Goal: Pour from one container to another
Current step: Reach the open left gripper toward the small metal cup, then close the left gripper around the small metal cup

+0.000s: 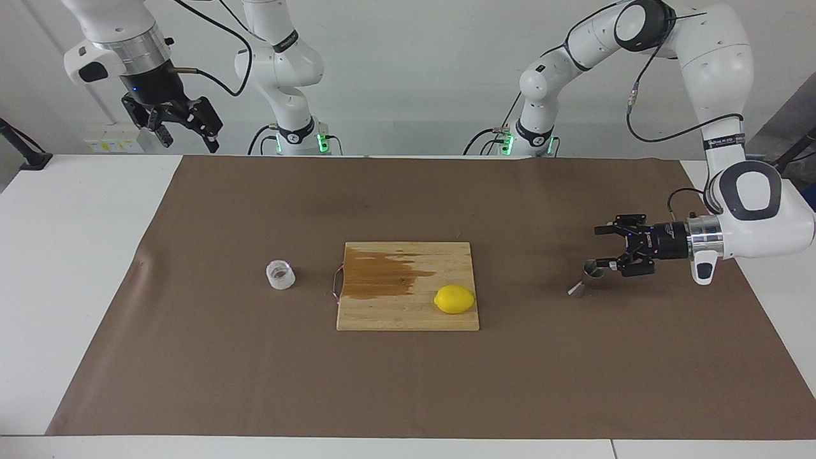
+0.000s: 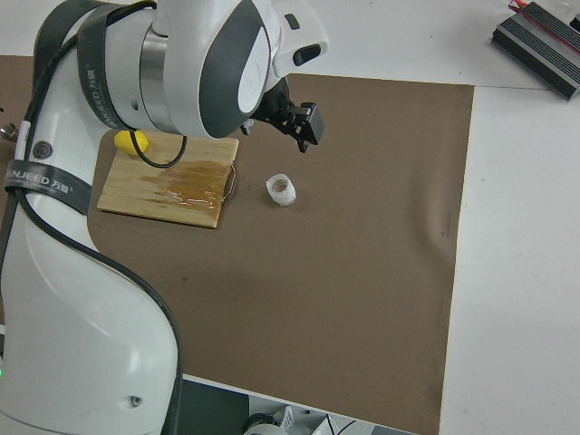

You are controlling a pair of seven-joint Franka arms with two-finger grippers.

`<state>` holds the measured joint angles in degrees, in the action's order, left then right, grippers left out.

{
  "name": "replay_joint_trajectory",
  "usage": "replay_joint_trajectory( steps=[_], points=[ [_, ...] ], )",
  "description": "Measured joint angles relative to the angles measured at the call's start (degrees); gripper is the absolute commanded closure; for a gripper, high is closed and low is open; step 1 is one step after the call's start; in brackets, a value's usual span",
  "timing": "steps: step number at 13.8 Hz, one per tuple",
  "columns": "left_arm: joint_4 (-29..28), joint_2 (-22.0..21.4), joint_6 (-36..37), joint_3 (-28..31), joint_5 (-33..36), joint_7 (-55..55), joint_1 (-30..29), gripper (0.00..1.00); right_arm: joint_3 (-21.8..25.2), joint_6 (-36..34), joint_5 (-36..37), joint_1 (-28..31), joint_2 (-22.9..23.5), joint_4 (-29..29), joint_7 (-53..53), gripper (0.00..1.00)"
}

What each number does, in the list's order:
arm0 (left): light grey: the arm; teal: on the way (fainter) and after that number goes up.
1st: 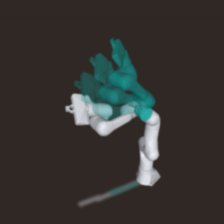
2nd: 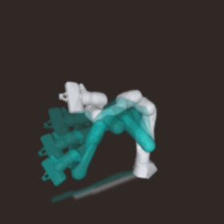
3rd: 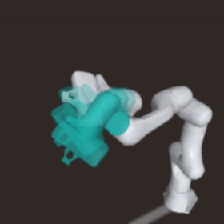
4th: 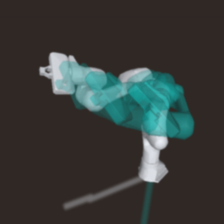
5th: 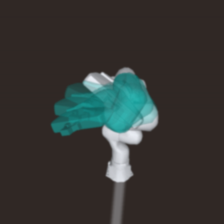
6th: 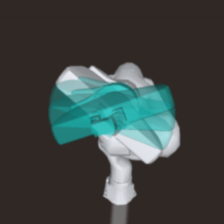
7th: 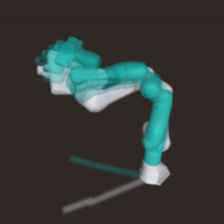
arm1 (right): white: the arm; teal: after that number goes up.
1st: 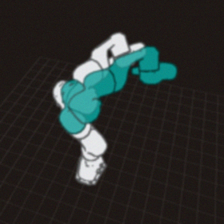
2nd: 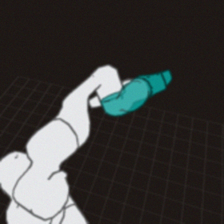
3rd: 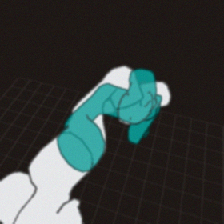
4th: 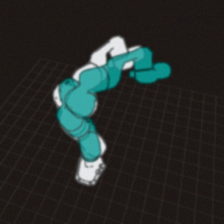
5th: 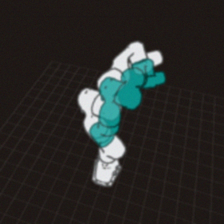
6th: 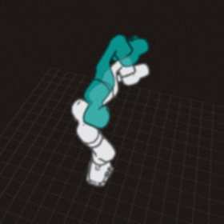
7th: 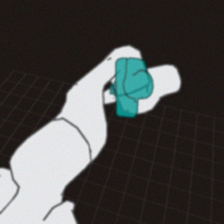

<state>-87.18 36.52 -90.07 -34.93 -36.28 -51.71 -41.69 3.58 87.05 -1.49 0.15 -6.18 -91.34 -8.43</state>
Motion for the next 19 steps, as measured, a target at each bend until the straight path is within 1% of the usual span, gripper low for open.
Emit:
replay_joint_trajectory(
  steps=[3, 7, 19],
  points=[
    [2.1, 3.5, 0.0, 0.0, 0.1, -1.2, 0.0, 0.00, 0.0, 0.0, 0.0, 0.0, 0.0, 0.0, 0.0, 0.00],
    [2.0, 5.7, -0.1, -0.1, 0.2, -1.7, 0.0, 0.00, 0.0, 0.0, 0.0, 0.0, 0.0, 0.0, 0.0, 0.00],
    [-0.8, 6.4, 0.0, -0.1, 0.5, -2.1, -0.3, 0.00, 0.0, 0.0, 0.0, 0.0, 0.0, 0.0, 0.0, 0.00]
  ],
)
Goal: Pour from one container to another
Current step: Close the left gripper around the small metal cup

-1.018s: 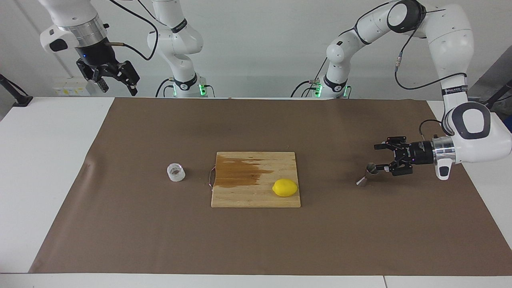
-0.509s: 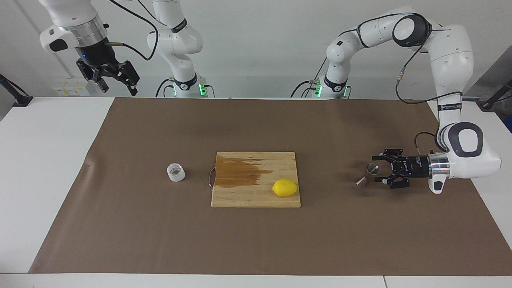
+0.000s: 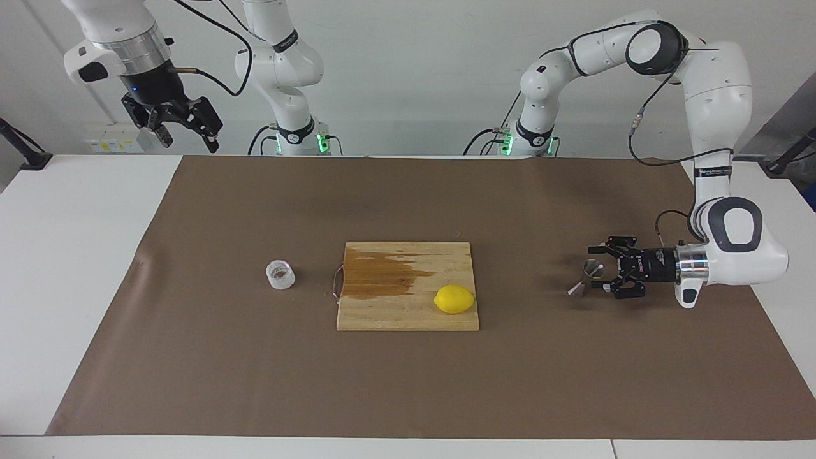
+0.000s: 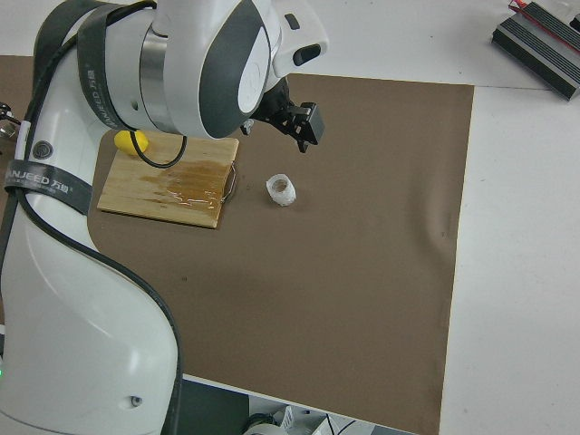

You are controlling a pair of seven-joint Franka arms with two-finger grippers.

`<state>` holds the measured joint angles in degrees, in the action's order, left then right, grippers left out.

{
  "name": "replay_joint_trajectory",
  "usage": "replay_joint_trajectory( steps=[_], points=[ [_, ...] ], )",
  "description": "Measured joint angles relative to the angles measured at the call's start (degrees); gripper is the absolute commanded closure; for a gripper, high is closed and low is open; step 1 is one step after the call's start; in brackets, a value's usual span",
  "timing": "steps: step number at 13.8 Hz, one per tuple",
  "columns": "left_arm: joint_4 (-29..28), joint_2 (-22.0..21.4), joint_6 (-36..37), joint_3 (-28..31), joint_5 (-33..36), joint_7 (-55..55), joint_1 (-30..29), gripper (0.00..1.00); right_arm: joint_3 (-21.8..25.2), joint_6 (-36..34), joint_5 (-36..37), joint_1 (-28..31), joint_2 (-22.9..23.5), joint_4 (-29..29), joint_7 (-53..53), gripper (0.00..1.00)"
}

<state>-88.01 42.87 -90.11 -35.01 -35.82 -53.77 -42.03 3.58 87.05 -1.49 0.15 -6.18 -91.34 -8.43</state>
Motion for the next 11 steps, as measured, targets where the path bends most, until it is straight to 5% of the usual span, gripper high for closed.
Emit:
replay_joint_trajectory(
  steps=[11],
  points=[
    [-1.1, 0.0, 2.1, -0.4, 0.0, 0.0, -0.6, 0.00, 0.0, 0.0, 0.0, 0.0, 0.0, 0.0, 0.0, 0.00]
  ],
)
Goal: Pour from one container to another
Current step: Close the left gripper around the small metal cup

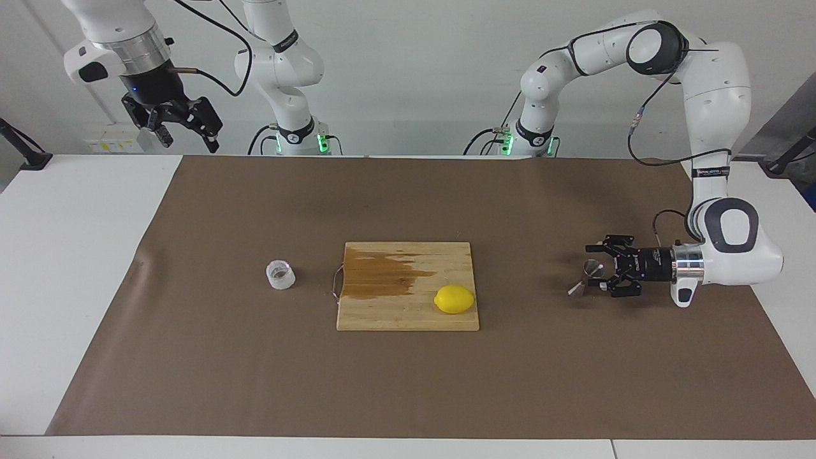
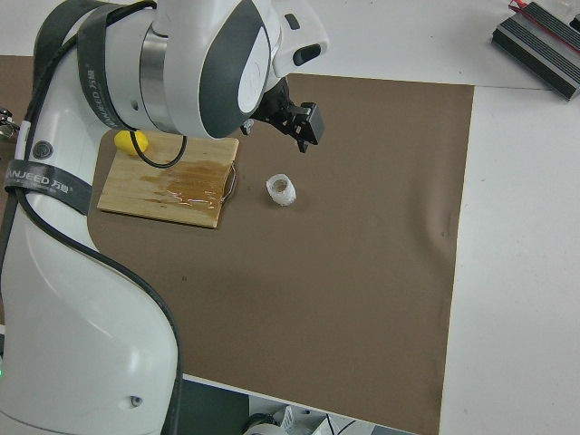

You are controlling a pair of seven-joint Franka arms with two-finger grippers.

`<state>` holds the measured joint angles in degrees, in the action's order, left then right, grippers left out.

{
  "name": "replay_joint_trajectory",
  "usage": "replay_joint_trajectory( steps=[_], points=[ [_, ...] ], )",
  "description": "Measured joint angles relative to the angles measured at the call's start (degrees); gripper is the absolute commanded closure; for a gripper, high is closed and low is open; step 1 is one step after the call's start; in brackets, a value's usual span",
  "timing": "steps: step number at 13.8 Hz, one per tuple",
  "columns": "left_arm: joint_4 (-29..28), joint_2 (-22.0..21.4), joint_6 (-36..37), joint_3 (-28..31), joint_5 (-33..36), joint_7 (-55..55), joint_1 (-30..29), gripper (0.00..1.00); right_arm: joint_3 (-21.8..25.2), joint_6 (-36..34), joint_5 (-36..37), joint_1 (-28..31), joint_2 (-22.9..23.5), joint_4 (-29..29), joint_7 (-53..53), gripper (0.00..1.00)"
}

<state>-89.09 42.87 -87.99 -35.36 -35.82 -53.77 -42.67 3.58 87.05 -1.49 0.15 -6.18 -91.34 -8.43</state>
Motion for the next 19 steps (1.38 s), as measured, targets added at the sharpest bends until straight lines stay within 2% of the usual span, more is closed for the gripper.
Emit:
replay_joint_trajectory(
  steps=[19],
  points=[
    [-0.2, 0.0, -2.8, -0.9, -0.5, 0.0, -0.3, 0.00, 0.0, 0.0, 0.0, 0.0, 0.0, 0.0, 0.0, 0.00]
  ],
)
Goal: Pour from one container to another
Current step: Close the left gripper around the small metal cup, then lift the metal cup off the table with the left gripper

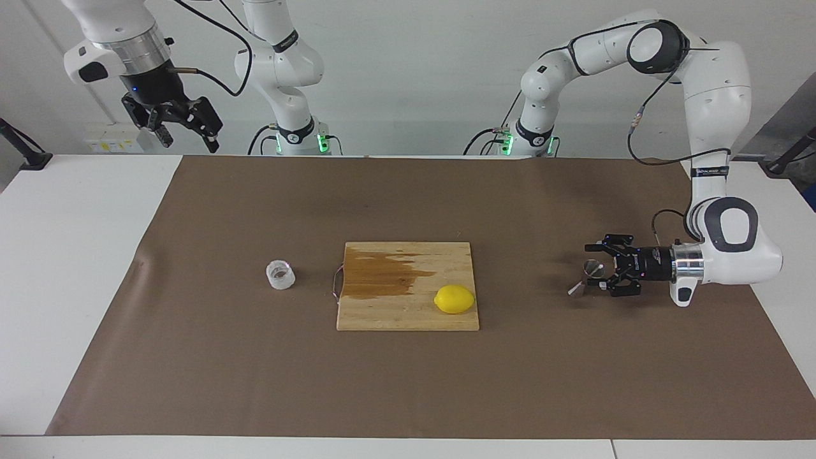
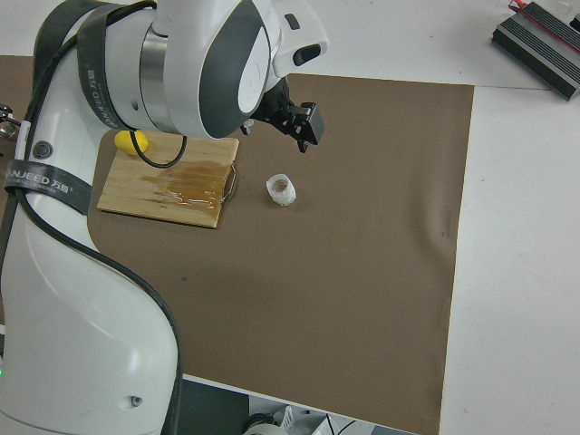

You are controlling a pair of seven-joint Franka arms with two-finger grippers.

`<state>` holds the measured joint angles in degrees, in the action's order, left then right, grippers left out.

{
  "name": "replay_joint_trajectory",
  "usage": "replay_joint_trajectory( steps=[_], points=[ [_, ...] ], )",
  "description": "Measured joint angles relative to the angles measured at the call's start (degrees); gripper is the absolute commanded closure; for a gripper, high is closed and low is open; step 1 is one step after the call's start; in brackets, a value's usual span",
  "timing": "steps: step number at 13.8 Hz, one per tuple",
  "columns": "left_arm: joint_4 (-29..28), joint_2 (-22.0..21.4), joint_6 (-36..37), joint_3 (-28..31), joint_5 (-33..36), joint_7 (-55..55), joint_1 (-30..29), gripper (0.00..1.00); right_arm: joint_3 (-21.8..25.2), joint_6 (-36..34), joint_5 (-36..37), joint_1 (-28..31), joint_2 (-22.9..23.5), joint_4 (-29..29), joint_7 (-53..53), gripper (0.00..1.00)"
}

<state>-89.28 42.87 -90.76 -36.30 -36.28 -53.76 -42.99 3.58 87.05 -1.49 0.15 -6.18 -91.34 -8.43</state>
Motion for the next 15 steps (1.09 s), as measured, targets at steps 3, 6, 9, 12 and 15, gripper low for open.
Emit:
replay_joint_trajectory(
  steps=[3, 6, 9, 12, 15],
  points=[
    [-0.2, 0.0, -1.0, -0.1, -0.2, 0.0, 0.0, 0.09, 0.0, 0.0, 0.0, 0.0, 0.0, 0.0, 0.0, 0.00],
    [-0.3, 0.0, -1.3, -0.2, -0.4, 0.0, 0.0, 0.11, 0.0, 0.0, 0.0, 0.0, 0.0, 0.0, 0.0, 0.00],
    [-0.4, 0.0, -1.3, -0.3, -0.5, 0.0, 0.0, 0.11, 0.0, 0.0, 0.0, 0.0, 0.0, 0.0, 0.0, 0.00],
    [-0.4, 0.0, -1.3, -0.3, -0.5, 0.0, 0.0, 0.26, 0.0, 0.0, 0.0, 0.0, 0.0, 0.0, 0.0, 0.00],
    [-0.4, 0.0, -1.3, -0.3, -0.8, 0.0, 0.0, 0.42, 0.0, 0.0, 0.0, 0.0, 0.0, 0.0, 0.0, 0.00]
  ],
)
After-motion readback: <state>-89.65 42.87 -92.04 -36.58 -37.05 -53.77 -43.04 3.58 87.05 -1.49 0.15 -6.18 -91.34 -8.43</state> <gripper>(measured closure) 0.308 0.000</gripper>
